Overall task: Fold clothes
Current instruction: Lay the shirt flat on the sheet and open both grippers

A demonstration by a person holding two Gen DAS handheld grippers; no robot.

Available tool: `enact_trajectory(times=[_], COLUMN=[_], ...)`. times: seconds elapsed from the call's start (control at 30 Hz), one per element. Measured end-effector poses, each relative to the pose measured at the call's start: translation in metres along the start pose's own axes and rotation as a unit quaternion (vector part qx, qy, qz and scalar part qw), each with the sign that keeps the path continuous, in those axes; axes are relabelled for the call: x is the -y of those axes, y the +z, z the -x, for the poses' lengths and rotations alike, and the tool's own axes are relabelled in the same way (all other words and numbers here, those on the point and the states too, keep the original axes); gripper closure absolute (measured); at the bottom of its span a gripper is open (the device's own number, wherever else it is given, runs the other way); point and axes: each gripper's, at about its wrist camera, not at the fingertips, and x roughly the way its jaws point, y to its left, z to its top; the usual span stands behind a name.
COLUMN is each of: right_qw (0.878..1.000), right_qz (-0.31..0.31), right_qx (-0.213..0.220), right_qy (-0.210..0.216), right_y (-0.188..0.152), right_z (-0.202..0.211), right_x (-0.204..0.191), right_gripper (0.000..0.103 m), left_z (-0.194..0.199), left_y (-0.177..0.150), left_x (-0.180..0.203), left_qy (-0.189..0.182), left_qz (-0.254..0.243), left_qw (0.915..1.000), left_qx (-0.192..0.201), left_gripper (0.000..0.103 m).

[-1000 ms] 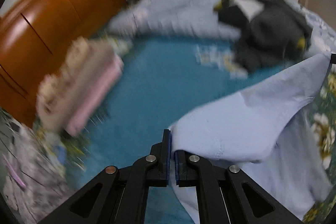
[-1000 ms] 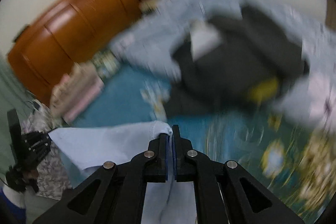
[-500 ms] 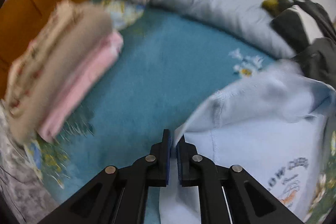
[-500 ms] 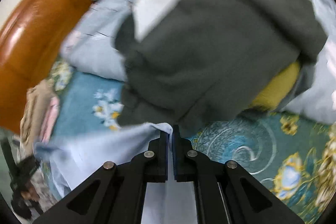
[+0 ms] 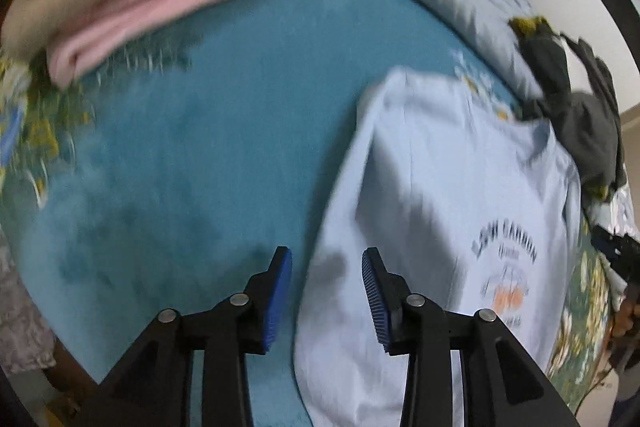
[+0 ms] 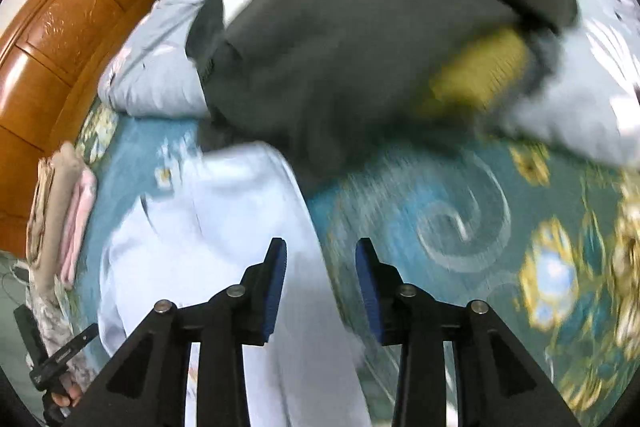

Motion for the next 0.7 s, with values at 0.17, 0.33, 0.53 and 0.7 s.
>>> enact_trajectory(times=[0.17, 0.33, 0.53, 0.7], right_qw=[0.998, 0.997, 0.995, 0.992], right_qz=[0.001, -0.001, 0.061, 0.054], right_qx=[-0.050, -0.069, -0.077, -0.116], right_qy=[-0.026, -0.017, -0.015, -0.013], right_y=[-0.052, -0.079, -0.098, -0.124], right_z=[0.005, 0.015, 0.027, 0.013], right_x=[0.027, 0.036, 0.023, 0.036], right_gripper=[0.066, 0.066, 0.066, 0.065], left_z=[-0.005, 0.011, 0.045, 0.064], left_y=[-0.030, -0.021, 0.050, 0.043], left_x=[-0.002, 0.009, -0.040, -0.051], left_qy=[-0.008, 0.060, 0.196, 0.108], left_qz=[0.019, -0.026, -0.006, 0.063], left_qw=[0.9997, 0.9975, 0.9773, 0.9880], left_qx=[-0.014, 0.027, 0.079, 0.090], left_gripper=[0.090, 0.100, 0.095, 0.054])
